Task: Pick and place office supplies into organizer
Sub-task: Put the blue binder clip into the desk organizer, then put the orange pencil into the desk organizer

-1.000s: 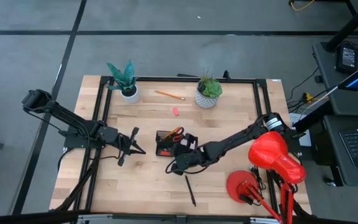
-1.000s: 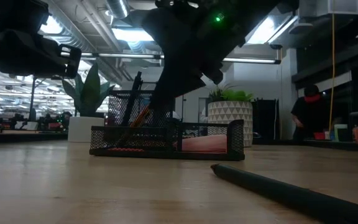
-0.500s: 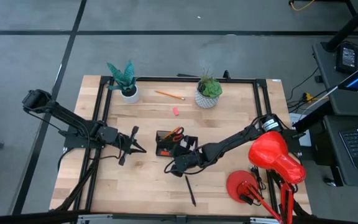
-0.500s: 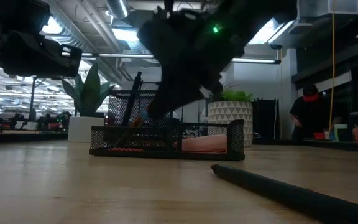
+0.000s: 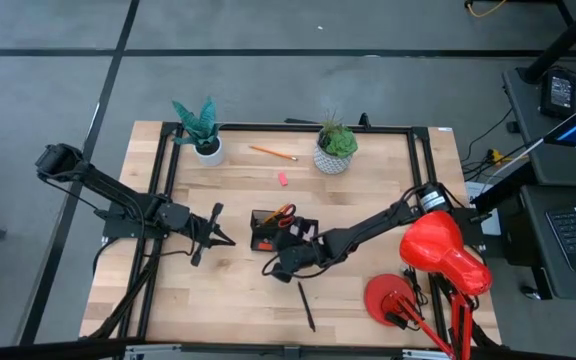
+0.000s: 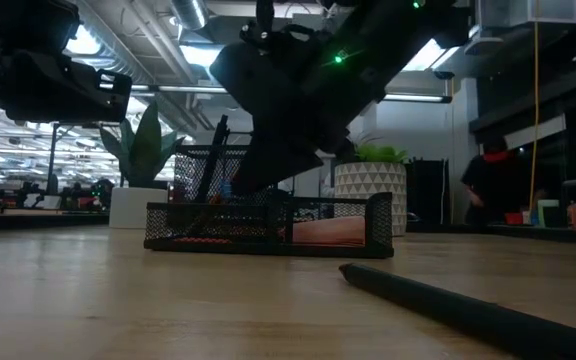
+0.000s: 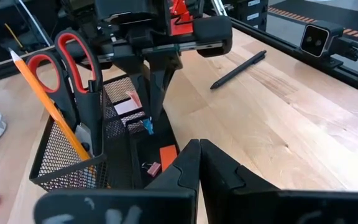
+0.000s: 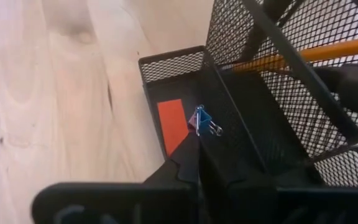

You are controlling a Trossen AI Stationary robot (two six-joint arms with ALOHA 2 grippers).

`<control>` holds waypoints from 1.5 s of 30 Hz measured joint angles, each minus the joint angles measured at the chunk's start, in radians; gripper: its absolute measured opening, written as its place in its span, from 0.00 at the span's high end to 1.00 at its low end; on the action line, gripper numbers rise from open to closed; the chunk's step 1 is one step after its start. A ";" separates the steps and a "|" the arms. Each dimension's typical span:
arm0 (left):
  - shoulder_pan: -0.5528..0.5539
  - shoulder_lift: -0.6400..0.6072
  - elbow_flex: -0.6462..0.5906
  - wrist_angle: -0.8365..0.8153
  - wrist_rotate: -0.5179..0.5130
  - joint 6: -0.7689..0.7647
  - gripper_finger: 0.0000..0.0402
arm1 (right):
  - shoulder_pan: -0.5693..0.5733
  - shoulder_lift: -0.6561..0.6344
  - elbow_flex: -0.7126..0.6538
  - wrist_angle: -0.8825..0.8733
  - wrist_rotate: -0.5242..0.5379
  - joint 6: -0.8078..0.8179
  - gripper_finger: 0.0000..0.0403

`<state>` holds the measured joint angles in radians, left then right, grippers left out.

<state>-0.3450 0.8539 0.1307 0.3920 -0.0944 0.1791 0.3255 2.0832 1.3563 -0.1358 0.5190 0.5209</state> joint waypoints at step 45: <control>0.004 0.000 0.000 0.120 -0.092 -0.080 0.99 | 0.093 -0.377 -0.440 0.114 0.233 -0.054 1.00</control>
<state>-0.3414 0.8543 0.1310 0.5118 -0.1869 0.0994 0.4181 1.7060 0.9161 -0.0220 0.7521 0.4667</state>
